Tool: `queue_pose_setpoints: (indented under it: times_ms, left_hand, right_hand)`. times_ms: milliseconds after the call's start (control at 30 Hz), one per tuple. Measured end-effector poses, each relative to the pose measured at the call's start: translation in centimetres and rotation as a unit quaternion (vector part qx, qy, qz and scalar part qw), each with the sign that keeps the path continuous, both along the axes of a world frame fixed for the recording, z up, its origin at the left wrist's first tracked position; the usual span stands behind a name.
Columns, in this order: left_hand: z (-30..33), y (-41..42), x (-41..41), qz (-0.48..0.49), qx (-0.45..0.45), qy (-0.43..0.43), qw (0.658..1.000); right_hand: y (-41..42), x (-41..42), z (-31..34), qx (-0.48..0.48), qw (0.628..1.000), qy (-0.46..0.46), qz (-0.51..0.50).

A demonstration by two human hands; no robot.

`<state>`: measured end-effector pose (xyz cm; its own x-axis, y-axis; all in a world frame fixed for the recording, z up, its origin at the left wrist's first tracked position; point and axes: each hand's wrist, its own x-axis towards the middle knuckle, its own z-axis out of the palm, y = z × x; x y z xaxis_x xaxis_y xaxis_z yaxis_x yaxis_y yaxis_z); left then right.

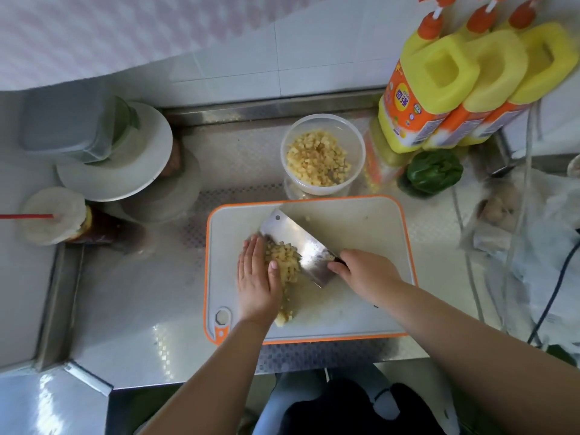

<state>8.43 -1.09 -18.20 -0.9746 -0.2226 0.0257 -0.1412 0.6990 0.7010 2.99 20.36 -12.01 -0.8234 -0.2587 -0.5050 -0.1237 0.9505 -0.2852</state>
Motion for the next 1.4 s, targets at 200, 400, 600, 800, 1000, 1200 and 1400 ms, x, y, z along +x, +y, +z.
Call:
queue_pose_setpoints:
  times_ms: [200,400,600,800,1000,1200,1400]
  left_hand:
    - [-0.1,2.6,0.7,0.075,0.031,0.013,0.997]
    - [0.5,4.1,0.0,0.111,0.109,0.022,0.988]
    - [2.7,3.6,-0.4,0.121,0.193,0.036,0.973]
    - [3.3,1.5,-0.8,0.168,0.216,0.035,0.961]
    - [3.1,1.2,-1.2,0.169,0.195,0.010,0.966]
    - [3.7,1.6,-2.2,0.158,0.183,0.026,0.970]
    - [4.6,2.0,-3.5,0.150,0.171,0.061,0.972]
  right_hand:
    - [-0.8,2.6,-0.1,-0.007,0.999,-0.003,0.049]
    - [-2.7,5.2,-1.1,-0.058,0.997,-0.058,-0.008]
    - [-1.2,4.3,-0.5,-0.184,0.969,-0.117,-0.117]
    - [1.0,2.8,1.4,-0.240,0.944,-0.134,-0.180]
    - [3.3,1.5,3.4,-0.268,0.930,-0.135,-0.211]
    - [4.6,0.3,4.7,-0.272,0.930,-0.133,-0.209]
    - [5.1,-0.6,5.7,-0.284,0.923,-0.143,-0.216]
